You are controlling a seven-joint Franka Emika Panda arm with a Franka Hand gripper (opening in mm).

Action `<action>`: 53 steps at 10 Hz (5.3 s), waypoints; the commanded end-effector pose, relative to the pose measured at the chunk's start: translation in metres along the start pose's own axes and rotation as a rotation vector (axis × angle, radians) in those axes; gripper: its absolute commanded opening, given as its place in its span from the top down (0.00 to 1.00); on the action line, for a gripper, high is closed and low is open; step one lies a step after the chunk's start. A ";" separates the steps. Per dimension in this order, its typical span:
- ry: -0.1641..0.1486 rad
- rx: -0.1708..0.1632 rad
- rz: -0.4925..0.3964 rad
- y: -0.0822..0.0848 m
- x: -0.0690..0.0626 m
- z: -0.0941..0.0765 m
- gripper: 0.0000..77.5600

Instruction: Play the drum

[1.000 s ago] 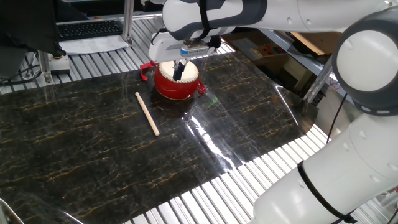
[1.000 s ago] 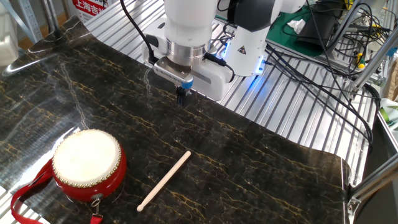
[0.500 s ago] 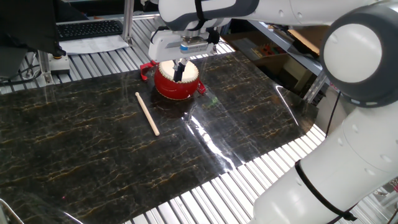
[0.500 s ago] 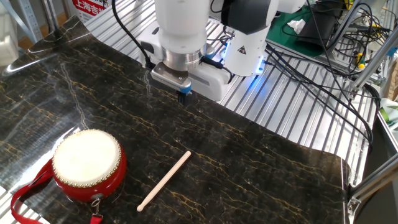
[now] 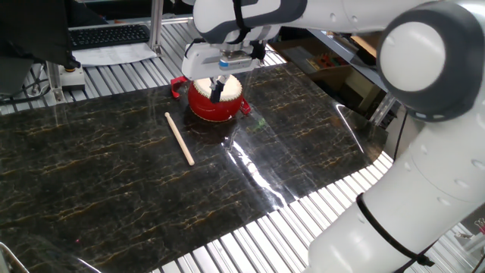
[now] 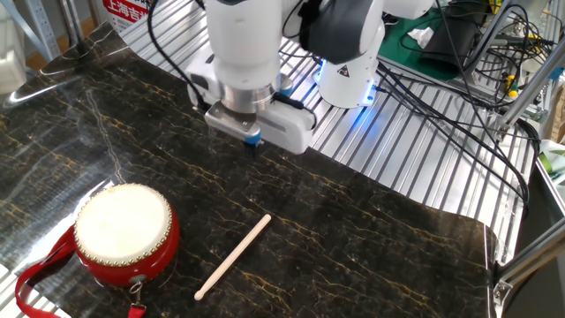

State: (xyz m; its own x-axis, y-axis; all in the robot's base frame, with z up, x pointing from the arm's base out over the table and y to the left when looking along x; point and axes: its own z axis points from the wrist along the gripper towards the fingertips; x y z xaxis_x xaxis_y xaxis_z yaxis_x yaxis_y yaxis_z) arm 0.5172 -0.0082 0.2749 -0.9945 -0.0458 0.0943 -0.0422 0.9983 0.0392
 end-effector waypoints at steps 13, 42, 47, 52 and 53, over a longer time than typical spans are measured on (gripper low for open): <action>-0.064 0.083 0.120 0.017 -0.013 0.065 1.00; -0.071 0.057 0.055 0.029 -0.022 0.102 1.00; -0.053 0.069 0.124 0.034 -0.050 0.118 1.00; -0.047 0.069 0.149 0.032 -0.054 0.134 1.00; -0.047 0.069 0.148 0.032 -0.053 0.139 1.00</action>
State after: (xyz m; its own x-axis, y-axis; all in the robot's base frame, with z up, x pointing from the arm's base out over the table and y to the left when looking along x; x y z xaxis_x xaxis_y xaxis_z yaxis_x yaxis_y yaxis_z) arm 0.5555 0.0314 0.1355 -0.9939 0.0981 0.0504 0.0961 0.9946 -0.0398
